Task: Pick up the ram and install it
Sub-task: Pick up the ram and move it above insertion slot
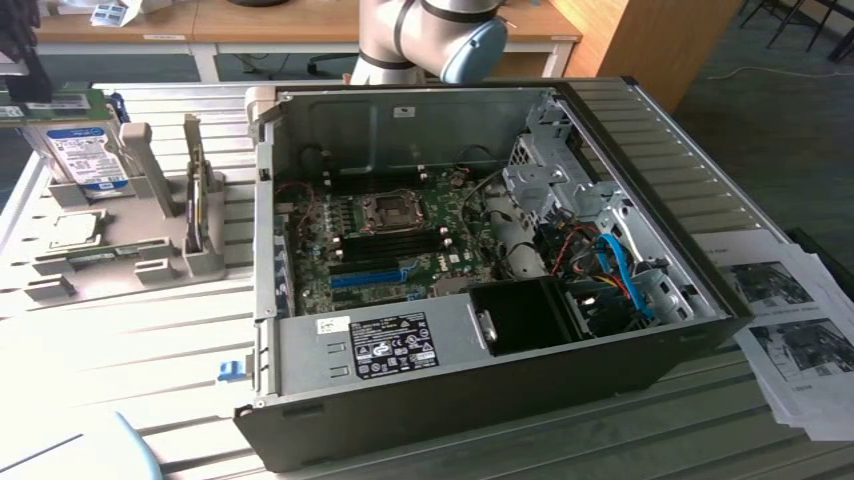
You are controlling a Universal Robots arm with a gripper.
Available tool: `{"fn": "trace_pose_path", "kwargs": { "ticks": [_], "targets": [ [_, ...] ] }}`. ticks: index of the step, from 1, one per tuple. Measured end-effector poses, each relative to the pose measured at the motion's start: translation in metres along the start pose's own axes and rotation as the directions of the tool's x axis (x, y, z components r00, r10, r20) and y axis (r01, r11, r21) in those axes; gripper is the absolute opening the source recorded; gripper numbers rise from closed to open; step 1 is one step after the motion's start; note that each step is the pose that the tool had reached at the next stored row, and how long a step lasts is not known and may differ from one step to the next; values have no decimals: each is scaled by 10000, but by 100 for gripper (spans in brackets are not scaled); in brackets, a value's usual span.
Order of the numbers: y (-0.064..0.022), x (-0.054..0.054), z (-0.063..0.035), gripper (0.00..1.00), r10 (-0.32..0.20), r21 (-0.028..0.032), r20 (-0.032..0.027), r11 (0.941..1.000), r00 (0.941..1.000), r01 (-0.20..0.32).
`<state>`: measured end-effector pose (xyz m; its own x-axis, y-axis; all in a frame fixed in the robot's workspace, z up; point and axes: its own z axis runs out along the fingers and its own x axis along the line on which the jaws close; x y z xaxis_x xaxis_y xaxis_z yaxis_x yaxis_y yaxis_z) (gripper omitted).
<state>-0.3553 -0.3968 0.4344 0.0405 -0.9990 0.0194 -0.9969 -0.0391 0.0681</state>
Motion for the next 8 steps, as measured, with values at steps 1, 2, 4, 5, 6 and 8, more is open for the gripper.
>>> {"fn": "trace_pose_path", "kwargs": {
  "ticks": [1, 2, 4, 5, 6, 8],
  "targets": [
    [-22, 1, -2, 11, 0, -3, 0, 10000, 10000, 0],
    [-46, 2, -3, 11, 0, -5, 0, 10000, 10000, 0],
    [-90, 3, -6, 11, 0, -7, 1, 10000, 10000, 0],
    [-113, 4, -7, 11, 0, -8, 1, 10000, 10000, 0],
    [-136, 6, -9, 11, 0, -11, 1, 10000, 10000, 0],
    [-182, 8, -12, 11, -1, -13, 0, 10000, 10000, 1]
  ]
}}
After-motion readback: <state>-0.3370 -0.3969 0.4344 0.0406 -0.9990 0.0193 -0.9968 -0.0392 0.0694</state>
